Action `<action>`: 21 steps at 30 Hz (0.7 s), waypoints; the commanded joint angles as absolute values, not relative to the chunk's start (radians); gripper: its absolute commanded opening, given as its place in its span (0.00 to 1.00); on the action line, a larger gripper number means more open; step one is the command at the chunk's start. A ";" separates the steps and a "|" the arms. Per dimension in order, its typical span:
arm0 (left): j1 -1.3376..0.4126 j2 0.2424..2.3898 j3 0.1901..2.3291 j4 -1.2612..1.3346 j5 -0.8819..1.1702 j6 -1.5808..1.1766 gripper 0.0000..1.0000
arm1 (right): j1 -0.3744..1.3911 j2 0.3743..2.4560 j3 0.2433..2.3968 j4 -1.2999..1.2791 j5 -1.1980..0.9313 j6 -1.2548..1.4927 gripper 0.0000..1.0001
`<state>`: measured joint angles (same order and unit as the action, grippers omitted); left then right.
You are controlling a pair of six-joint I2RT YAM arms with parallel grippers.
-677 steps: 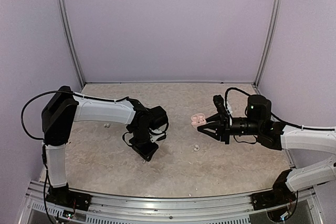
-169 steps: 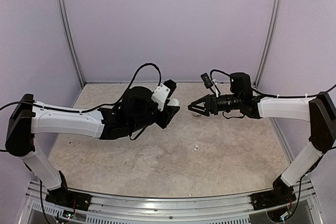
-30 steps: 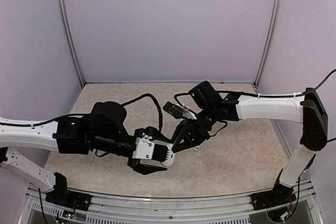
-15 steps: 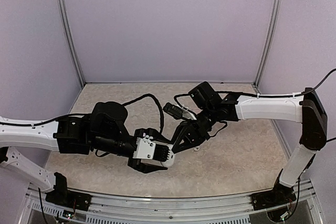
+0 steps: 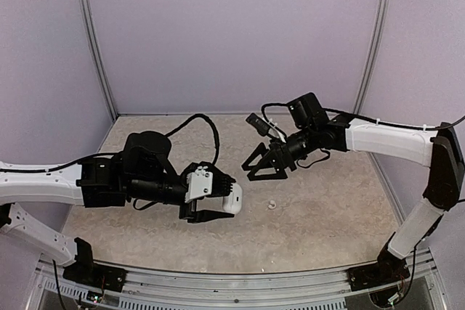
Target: Insert the wireless bluetooth earbuds into the charging case
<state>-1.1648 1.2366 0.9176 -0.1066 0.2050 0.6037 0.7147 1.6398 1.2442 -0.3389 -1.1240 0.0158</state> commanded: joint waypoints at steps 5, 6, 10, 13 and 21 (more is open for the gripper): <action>-1.058 1.220 0.913 0.064 0.302 0.349 0.54 | 0.663 1.343 1.109 -0.113 -0.507 -0.088 1.00; -1.049 1.224 0.921 0.066 0.307 0.329 0.54 | 0.663 1.312 1.082 -0.077 -0.484 -0.109 1.00; -1.013 1.241 0.944 0.078 0.335 0.243 0.54 | 0.663 1.188 0.964 0.087 -0.447 -0.189 0.99; -0.987 1.252 0.967 0.083 0.352 0.170 0.53 | 0.664 1.138 0.932 0.098 -0.467 -0.246 0.99; -0.940 1.306 1.061 0.064 0.369 -0.040 0.49 | 0.870 1.132 0.874 0.045 -0.212 -0.471 1.00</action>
